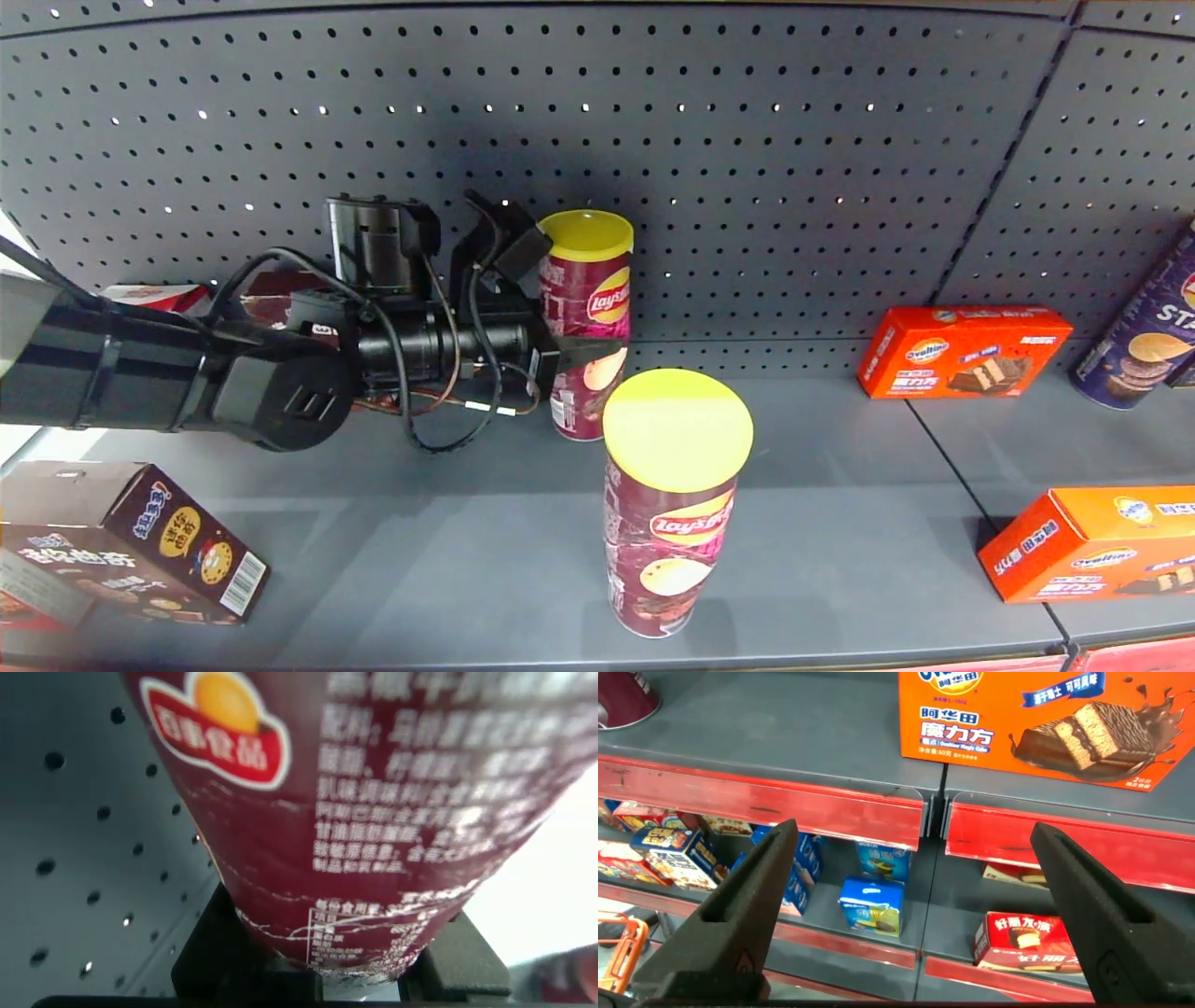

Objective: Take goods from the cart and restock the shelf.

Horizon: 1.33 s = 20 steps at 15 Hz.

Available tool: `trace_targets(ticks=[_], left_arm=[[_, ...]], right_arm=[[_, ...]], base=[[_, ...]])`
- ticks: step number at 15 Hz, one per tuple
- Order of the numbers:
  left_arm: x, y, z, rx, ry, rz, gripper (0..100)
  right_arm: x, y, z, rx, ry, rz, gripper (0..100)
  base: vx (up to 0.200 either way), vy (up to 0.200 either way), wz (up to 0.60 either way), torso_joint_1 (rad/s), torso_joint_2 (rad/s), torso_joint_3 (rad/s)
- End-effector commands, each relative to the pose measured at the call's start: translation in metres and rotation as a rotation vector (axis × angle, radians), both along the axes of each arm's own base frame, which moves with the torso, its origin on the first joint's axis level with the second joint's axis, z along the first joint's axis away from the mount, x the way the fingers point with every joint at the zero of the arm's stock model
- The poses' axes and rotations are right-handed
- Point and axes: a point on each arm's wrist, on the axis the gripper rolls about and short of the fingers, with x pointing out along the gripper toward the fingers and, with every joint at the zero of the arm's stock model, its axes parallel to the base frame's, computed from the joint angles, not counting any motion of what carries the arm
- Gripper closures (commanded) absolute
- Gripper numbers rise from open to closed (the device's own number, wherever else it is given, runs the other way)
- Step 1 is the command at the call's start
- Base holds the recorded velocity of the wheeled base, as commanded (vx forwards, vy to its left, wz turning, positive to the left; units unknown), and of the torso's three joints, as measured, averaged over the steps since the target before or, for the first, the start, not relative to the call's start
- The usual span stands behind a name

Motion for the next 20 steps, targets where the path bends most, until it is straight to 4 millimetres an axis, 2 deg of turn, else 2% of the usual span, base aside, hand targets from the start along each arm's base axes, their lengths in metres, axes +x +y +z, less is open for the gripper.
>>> trace_targets(ticks=[1, 7, 14, 15, 18, 20], left_arm=[[0.012, -0.004, -0.007, -0.003, -0.002, 0.003, 100], [0.021, -0.009, -0.012, -0.056, -0.015, 0.009, 100], [0.03, -0.015, -0.028, -0.061, -0.027, 0.006, 100], [0.03, -0.017, -0.028, -0.065, -0.037, 0.004, 0], [0.028, -0.017, -0.029, -0.06, -0.033, 0.022, 0], [0.015, -0.01, -0.014, -0.073, -0.066, 0.035, 0]], right_arm=[[0.0, 0.0, 0.0, -0.001, 0.003, 0.001, 0], [0.0, 0.0, 0.0, -0.001, 0.002, 0.001, 0], [0.0, 0.0, 0.0, -0.001, 0.003, 0.001, 0], [0.0, 0.0, 0.0, -0.001, 0.003, 0.001, 0], [0.0, 0.0, 0.0, -0.001, 0.003, 0.001, 0], [0.0, 0.0, 0.0, -0.001, 0.002, 0.001, 0]], base=[[0.0, 0.0, 0.0, 0.0, 0.0, 0.0], [0.0, 0.0, 0.0, 0.0, 0.0, 0.0], [0.0, 0.0, 0.0, 0.0, 0.0, 0.0], [0.0, 0.0, 0.0, 0.0, 0.0, 0.0], [0.0, 0.0, 0.0, 0.0, 0.0, 0.0], [0.0, 0.0, 0.0, 0.0, 0.0, 0.0]])
